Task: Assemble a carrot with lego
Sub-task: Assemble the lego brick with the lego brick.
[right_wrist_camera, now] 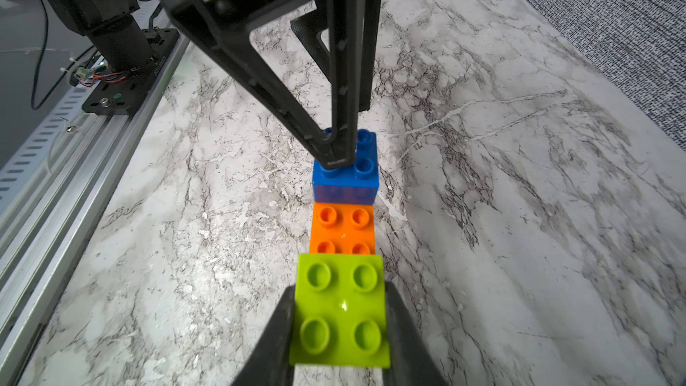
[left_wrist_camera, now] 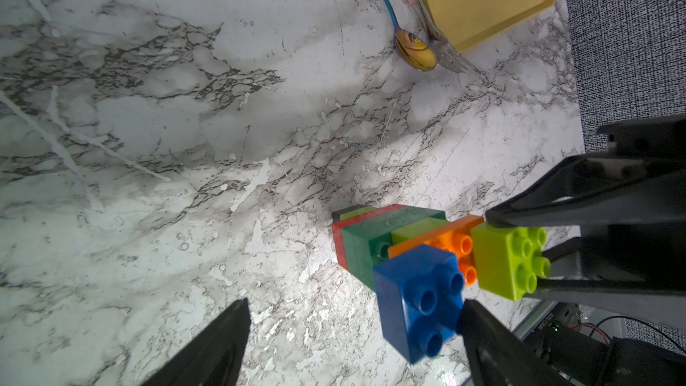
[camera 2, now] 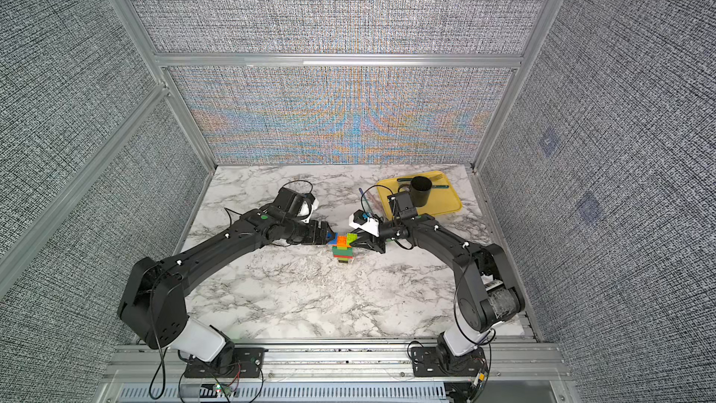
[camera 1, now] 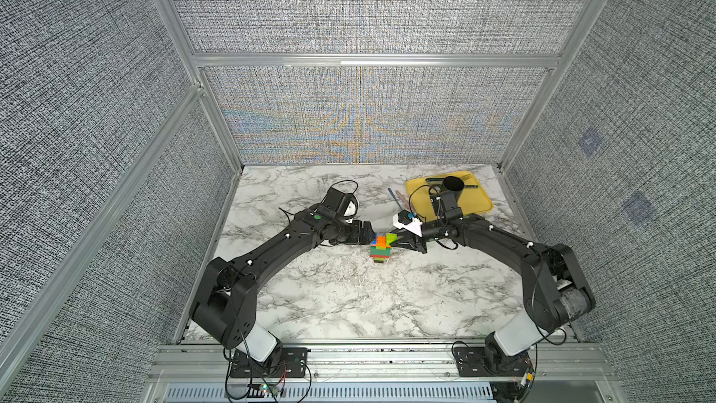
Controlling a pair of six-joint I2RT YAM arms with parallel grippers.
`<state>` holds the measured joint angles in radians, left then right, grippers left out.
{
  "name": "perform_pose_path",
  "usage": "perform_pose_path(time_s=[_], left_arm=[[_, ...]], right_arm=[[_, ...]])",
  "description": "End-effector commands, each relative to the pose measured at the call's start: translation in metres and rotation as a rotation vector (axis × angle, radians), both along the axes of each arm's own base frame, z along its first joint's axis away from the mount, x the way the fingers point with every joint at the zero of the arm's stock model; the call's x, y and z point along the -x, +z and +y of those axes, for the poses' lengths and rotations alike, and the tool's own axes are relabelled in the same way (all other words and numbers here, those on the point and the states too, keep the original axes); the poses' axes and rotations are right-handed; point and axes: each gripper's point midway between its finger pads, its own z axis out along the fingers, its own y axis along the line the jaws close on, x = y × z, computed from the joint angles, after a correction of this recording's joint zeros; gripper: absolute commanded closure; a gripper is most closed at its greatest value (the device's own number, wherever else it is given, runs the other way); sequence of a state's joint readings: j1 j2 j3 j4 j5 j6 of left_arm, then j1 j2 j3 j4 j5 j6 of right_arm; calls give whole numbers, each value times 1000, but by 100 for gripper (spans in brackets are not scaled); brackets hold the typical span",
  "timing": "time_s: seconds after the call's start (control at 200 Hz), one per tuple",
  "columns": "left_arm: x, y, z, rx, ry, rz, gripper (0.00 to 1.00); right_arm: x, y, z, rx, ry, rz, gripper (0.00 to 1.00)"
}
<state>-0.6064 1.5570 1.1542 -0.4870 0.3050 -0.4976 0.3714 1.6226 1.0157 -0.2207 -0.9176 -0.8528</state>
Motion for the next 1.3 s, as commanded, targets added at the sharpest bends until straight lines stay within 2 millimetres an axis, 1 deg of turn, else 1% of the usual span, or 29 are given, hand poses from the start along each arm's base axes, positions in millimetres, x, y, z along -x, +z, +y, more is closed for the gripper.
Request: perform_pose_path(time_s=[0.0, 0.526, 0.956, 1.156, 1.296], left_arm=[[2, -3, 4, -20, 4, 4, 9], [2, -1, 5, -21, 4, 1, 9], [2, 0, 4, -19, -1, -3, 9], [1, 0, 4, -20, -3, -5, 9], [2, 0, 3, -19, -5, -2, 9]], right_arm=[[0, -6, -3, 41, -36, 19, 90], [1, -6, -5, 55, -71, 17, 89], [-2, -17, -9, 94, -53, 41, 88], [-4, -17, -16, 94, -48, 55, 88], [-3, -14, -16, 88, -39, 49, 89]])
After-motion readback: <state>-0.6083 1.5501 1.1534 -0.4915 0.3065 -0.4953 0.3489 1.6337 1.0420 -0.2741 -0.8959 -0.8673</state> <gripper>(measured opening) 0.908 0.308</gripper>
